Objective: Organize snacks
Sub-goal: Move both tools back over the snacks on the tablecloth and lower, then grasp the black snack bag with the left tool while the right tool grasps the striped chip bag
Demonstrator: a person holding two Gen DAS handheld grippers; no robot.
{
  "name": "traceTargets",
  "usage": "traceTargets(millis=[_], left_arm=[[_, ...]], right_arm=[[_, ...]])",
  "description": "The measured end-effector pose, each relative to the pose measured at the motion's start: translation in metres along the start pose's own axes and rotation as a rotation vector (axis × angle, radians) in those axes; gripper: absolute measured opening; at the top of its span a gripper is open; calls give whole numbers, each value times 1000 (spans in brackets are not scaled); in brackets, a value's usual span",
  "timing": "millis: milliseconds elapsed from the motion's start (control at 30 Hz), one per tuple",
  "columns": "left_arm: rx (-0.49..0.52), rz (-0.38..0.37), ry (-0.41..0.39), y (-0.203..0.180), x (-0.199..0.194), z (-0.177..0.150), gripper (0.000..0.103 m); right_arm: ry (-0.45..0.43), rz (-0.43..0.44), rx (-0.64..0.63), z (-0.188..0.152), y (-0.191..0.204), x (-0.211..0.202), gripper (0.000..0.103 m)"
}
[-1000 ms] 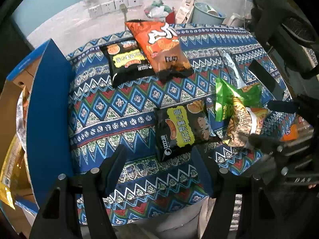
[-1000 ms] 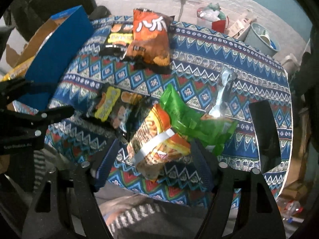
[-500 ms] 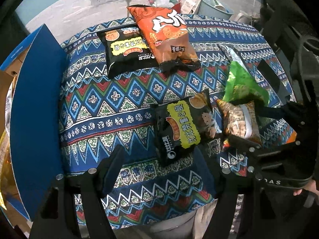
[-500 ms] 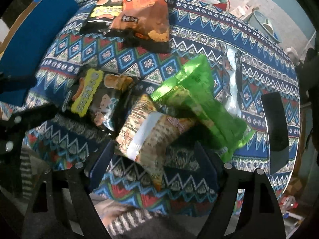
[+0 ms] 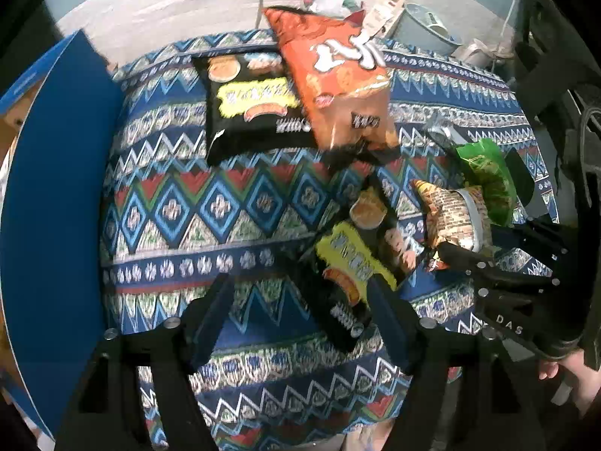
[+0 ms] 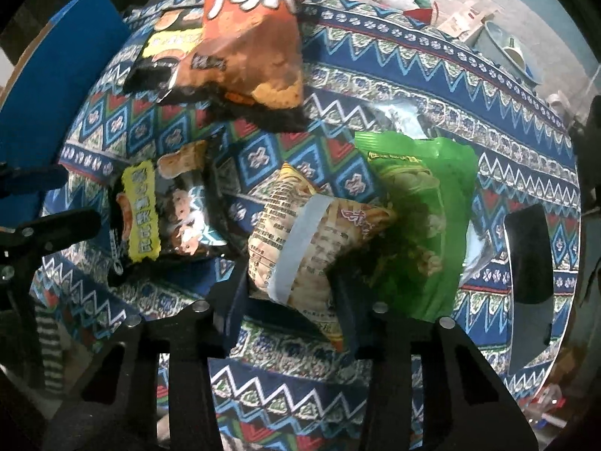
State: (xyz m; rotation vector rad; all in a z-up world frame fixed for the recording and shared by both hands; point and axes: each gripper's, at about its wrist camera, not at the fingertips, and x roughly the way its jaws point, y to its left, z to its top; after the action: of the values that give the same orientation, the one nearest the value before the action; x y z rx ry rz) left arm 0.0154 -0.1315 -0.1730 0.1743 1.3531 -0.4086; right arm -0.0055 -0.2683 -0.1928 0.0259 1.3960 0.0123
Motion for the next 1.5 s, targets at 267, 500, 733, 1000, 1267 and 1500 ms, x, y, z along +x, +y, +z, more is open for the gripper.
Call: traceTargets(millis=[267, 500, 733, 1000, 1267, 1500], left_arm=[[107, -62, -28, -14, 5, 16, 82], [203, -74, 2, -32, 23, 12, 82], [339, -1, 31, -55, 43, 2, 82], [383, 24, 27, -73, 63, -2, 81], [356, 25, -15, -63, 59, -4, 59], [343, 71, -74, -55, 35, -9, 58]], right_arm=[[-47, 27, 88, 12, -43, -11, 37], [-73, 51, 120, 13, -56, -22, 36], [-90, 53, 118, 4, -50, -30, 36], [-88, 61, 129, 1, -48, -28, 36], [-106, 55, 120, 6, -46, -28, 36], [-142, 43, 94, 12, -36, -40, 36]])
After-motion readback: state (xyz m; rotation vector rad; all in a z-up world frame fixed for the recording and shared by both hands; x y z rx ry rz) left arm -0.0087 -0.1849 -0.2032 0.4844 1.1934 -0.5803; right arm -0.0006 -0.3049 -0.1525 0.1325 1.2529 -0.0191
